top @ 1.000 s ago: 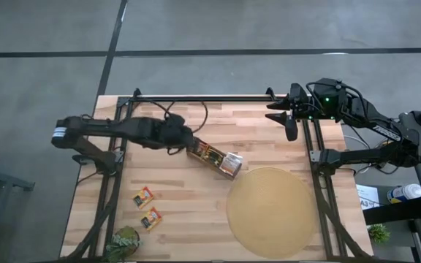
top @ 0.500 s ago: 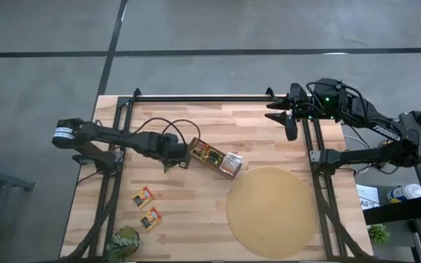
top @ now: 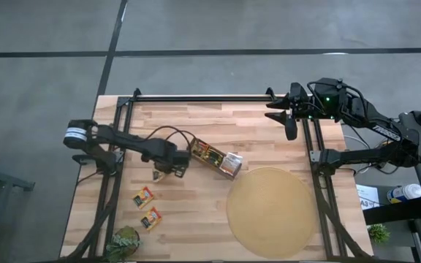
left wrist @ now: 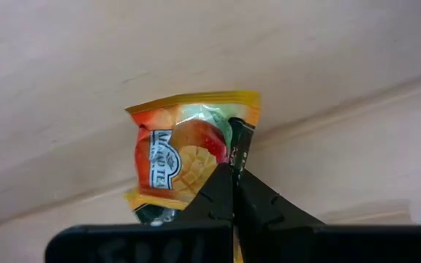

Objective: Pick & Place Tea
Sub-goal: Put the orange tea bag into the left section of the wooden organizer

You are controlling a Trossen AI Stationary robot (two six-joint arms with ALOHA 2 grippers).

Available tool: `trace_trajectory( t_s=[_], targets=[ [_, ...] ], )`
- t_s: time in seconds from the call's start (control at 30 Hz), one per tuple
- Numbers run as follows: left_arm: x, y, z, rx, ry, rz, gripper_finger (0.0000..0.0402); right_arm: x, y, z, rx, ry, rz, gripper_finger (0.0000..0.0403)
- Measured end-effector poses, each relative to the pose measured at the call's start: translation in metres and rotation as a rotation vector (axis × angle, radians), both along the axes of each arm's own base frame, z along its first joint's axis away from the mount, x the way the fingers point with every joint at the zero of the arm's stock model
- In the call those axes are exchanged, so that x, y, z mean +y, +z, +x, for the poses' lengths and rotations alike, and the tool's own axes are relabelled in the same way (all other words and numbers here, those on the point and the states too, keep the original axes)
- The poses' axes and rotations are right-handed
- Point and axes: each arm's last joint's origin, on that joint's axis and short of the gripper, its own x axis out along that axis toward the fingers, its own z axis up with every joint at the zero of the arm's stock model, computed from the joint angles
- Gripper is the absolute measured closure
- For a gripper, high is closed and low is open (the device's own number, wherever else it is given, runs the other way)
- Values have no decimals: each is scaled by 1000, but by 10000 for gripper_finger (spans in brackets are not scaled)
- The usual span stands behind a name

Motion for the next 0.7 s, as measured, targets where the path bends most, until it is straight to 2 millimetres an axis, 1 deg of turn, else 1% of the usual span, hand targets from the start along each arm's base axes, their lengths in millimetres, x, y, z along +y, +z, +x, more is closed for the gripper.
trace_trajectory(
  t_s=[0.17,0.33,0.7],
  targets=[
    [-1,-8,5,1,-15,-20,398,0,0,0,0,1,0,234],
    [-1,-8,9,-41,-26,-26,385,0,0,0,0,0,0,234],
    [-2,-8,11,-58,-49,-49,306,0,0,0,-2,1,-4,234]
  ],
)
